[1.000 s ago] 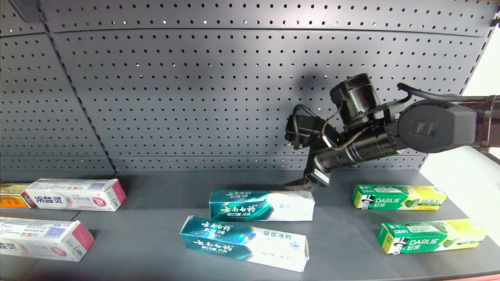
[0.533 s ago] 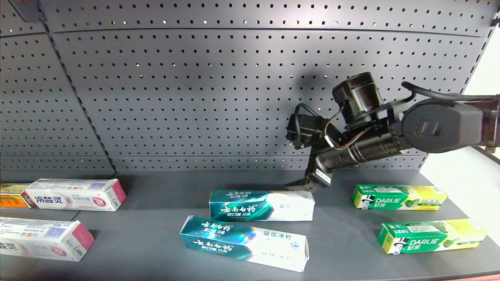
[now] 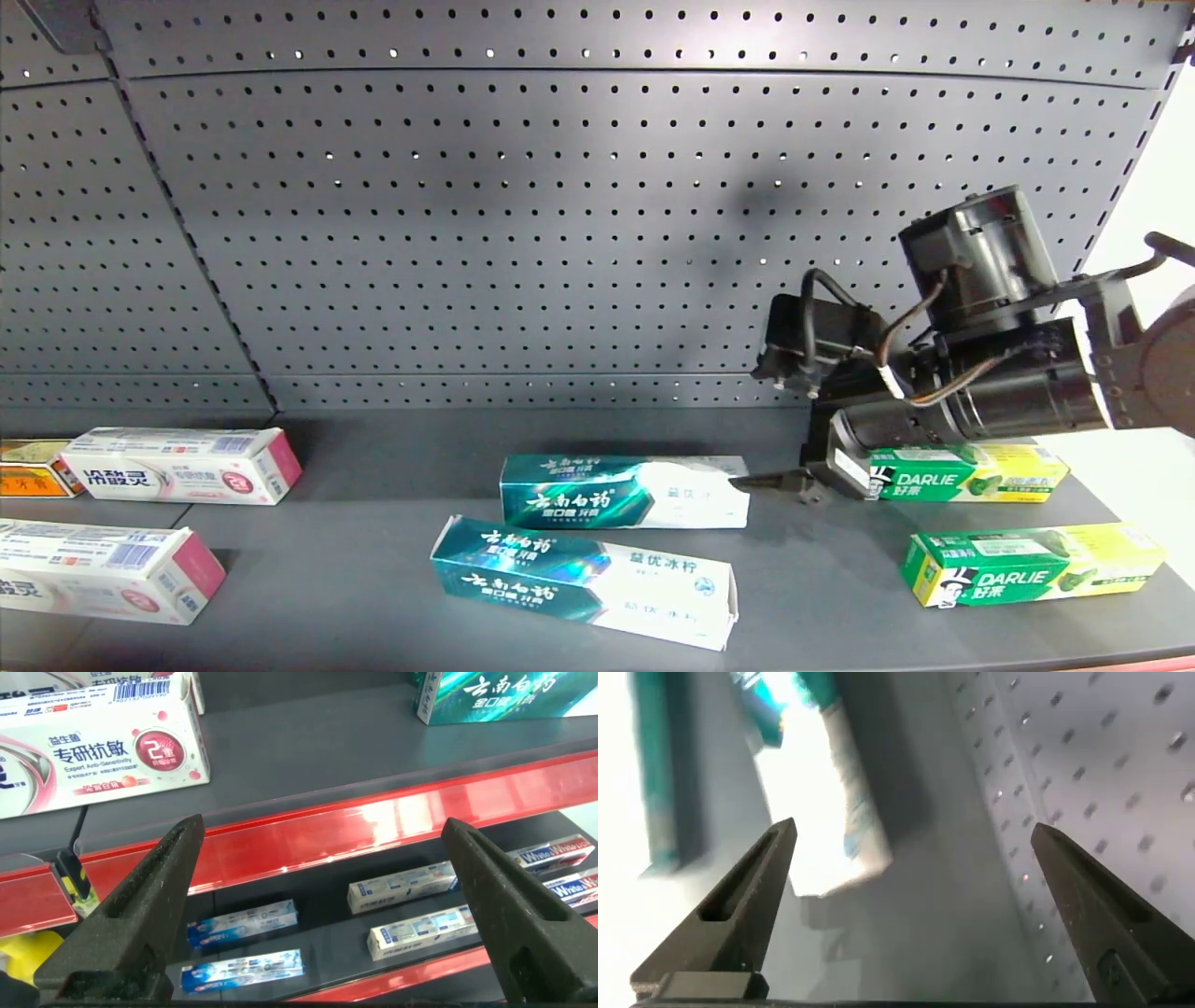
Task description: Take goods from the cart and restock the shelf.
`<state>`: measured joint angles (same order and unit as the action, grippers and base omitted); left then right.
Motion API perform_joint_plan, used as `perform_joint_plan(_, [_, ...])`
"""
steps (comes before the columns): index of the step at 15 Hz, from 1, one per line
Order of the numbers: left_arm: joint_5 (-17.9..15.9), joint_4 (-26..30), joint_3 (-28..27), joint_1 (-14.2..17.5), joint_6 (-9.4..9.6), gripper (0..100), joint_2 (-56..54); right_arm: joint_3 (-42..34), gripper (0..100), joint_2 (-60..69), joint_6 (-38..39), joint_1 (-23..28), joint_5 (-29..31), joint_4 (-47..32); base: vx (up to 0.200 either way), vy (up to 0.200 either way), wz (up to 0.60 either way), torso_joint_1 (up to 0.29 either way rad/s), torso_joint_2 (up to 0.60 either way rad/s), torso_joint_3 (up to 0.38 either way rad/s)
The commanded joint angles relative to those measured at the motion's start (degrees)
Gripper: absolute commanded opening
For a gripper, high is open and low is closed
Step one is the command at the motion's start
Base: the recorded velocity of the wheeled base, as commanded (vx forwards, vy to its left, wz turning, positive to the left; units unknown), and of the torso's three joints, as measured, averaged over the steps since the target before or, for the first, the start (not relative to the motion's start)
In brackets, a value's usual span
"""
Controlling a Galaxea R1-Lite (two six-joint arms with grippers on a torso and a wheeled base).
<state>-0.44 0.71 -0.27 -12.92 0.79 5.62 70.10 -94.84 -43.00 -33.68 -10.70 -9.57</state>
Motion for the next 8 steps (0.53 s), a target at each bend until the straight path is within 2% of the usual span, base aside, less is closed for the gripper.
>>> perform_joint_plan(1, [0.0, 0.0, 0.0, 0.0, 0.0, 100, 0.09, -9.19, 100, 7.57, 1.16, 0.37, -0.11, 4.21, 0.0, 0.0, 0.0, 0.0, 0.0, 0.0])
perform_joint_plan(8, [0.0, 0.0, 0.0, 0.0, 0.0, 100, 0.09, -14.72, 100, 15.74, 4.24, 4.68, -0.63, 6.93, 0.0, 0.0, 0.0, 0.0, 0.0, 0.0])
